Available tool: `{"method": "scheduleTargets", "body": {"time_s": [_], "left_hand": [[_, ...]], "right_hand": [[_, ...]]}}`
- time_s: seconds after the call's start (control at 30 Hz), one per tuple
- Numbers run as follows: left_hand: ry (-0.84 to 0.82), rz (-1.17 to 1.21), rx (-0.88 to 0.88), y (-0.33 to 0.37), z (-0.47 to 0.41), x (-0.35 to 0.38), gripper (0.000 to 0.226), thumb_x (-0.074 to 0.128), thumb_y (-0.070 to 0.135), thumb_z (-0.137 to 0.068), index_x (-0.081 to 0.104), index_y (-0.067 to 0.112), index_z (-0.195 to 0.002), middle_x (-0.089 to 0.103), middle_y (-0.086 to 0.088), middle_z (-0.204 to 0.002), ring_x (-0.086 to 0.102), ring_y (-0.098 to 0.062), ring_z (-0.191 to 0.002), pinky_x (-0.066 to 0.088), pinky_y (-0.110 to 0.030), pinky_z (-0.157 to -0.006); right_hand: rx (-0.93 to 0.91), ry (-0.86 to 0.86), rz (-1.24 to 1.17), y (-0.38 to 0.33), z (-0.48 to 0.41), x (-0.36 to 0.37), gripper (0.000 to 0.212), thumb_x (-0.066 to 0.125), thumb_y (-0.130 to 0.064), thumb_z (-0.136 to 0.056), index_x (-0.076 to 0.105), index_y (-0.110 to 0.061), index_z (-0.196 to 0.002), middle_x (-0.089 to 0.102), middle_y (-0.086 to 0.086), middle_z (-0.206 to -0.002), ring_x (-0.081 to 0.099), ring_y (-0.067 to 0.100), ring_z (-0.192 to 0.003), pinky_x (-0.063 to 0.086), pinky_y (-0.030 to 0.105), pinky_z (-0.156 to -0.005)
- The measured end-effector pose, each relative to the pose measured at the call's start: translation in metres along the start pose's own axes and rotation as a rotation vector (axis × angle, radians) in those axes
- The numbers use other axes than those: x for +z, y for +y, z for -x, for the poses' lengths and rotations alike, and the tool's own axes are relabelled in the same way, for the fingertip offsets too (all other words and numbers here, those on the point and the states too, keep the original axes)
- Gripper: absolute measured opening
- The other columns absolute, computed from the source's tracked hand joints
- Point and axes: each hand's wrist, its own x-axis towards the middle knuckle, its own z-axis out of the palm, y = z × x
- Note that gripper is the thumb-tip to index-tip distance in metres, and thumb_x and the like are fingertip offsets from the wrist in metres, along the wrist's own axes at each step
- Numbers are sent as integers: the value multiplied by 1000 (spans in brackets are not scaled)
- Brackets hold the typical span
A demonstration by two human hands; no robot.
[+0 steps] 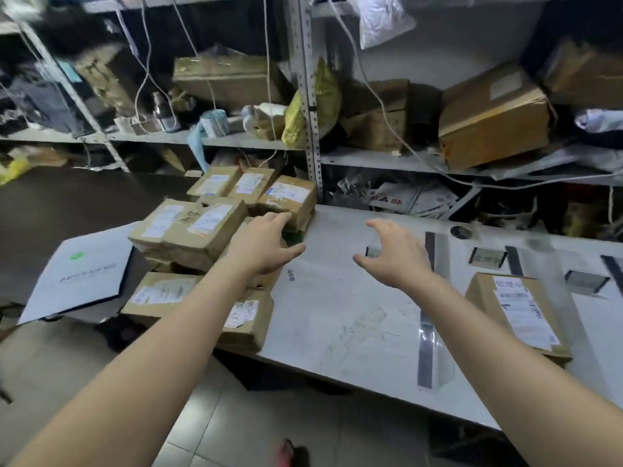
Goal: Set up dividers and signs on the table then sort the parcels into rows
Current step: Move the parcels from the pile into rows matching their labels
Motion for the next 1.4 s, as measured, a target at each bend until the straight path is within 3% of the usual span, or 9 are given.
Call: {"method": "scheduleTargets", "body": {"time_s": [0.33,0.53,0.63,0.7,0.77,0.83,0.9,1.13,1.4], "left_hand": [[13,113,-241,-192,-10,-11,82,53,66,-89,31,30,-158,38,2,-161,43,-24,-142,48,-45,-103],[-12,288,-307,-315,-40,9,70,63,47,-93,40,20,-153,50,-5,-151,50,-28,-135,47,-43,-100],[-34,389,-284,-354,-62,24,66,67,39,-93,46,13,-149,53,-8,-149,51,-28,-134,43,-38,-103],[-74,435,-262,-366,-77,33,66,70,37,-92,47,10,-148,55,-9,-146,53,-28,-133,44,-37,-103],[-103,475,-238,-370,-89,41,54,71,34,-91,57,10,-136,63,-9,-129,59,-29,-120,45,-33,-89],[-96,472,-203,-372,-101,52,34,71,35,-88,61,13,-113,60,-6,-109,60,-29,-107,41,-31,-79],[-107,459,-199,-371,-110,59,27,70,36,-87,56,15,-98,54,-5,-104,56,-28,-102,39,-32,-78],[-157,490,-247,-374,-130,70,24,75,30,-81,60,14,-90,53,-10,-113,59,-32,-96,46,-36,-75],[-140,492,-208,-372,-127,71,31,78,25,-81,66,10,-106,47,-5,-111,55,-27,-95,42,-33,-79]], "right_hand": [[-83,-58,-64,-148,-82,76,73,72,-50,-84,44,-28,-148,49,-2,-149,45,22,-137,45,43,-106],[32,-114,-257,-229,-134,146,71,73,-44,-86,45,-24,-149,52,-2,-149,50,22,-134,47,39,-103],[124,-147,-342,-262,-154,179,72,70,-44,-89,41,-25,-152,48,-5,-152,53,21,-131,51,33,-86],[194,-149,-387,-277,-165,198,74,71,-45,-89,40,-22,-152,49,-3,-149,54,21,-129,55,33,-80],[248,-147,-403,-288,-173,215,71,73,-47,-85,48,-22,-147,56,-4,-140,57,20,-124,57,44,-88],[286,-141,-440,-294,-179,229,51,74,-42,-83,63,-25,-130,66,-9,-125,61,15,-116,55,38,-89],[321,-131,-446,-300,-182,238,40,74,-37,-82,69,-25,-120,71,-11,-114,64,13,-108,55,35,-88],[431,-78,-479,-313,-185,250,44,77,-36,-77,70,-24,-118,73,-9,-110,67,16,-100,58,41,-90],[493,-73,-509,-317,-176,246,47,79,-34,-81,66,-26,-125,72,-10,-116,65,17,-104,55,35,-87]]}}
